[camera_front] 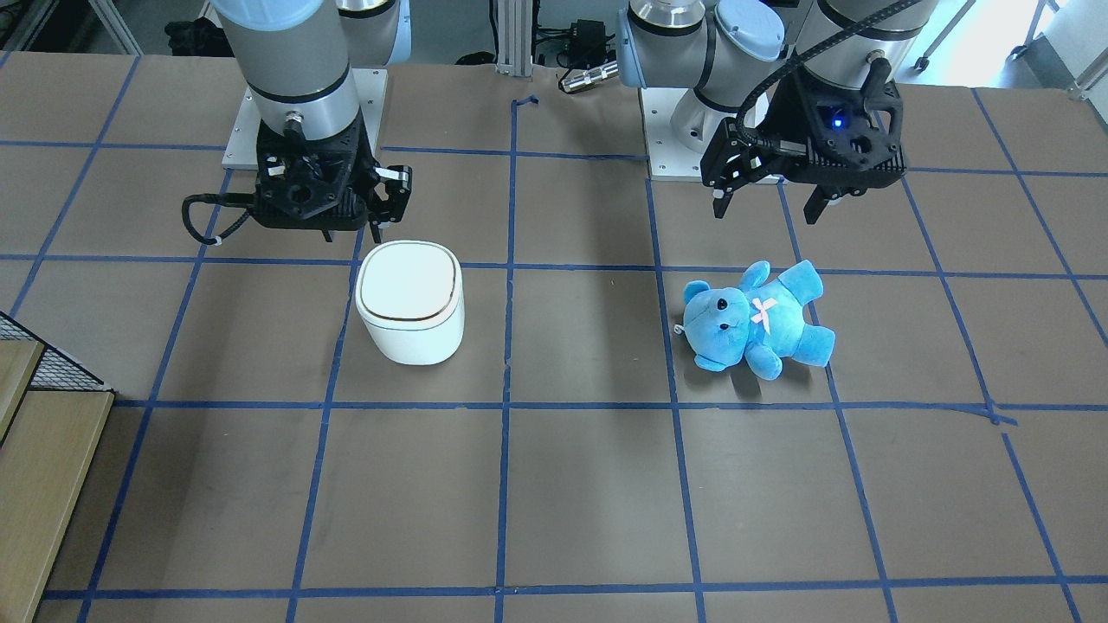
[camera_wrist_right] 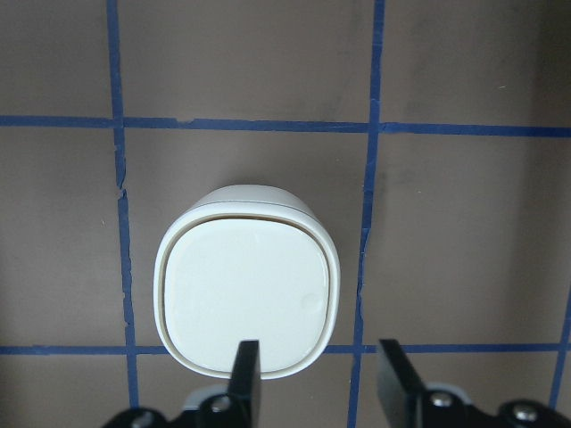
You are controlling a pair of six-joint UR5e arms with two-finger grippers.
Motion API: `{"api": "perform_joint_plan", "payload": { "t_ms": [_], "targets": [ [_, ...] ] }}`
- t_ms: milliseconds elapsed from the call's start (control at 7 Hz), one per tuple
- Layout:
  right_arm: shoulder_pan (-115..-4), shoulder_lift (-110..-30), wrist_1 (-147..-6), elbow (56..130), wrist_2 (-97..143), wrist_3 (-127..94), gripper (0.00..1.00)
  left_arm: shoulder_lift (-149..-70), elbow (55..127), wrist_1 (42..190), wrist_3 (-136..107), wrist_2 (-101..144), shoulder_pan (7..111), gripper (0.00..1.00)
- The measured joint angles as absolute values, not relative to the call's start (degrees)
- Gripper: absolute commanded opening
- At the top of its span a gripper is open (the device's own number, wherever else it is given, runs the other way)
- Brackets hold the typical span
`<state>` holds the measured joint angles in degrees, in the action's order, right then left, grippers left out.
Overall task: Open trash can with right arm
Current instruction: 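Lower the right gripper onto the white trash can lid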
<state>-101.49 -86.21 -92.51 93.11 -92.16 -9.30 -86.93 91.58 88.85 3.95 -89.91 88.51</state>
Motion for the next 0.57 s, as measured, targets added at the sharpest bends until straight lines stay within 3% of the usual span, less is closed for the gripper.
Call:
{"api": "perform_joint_plan", "payload": {
  "t_ms": [571],
  "targets": [
    [-103.21, -84.67, -106.37, 104.98, -90.3, -10.17, 0.0, -86.93, 91.58, 88.86, 3.95, -89.91, 88.51, 1.0]
  ]
}}
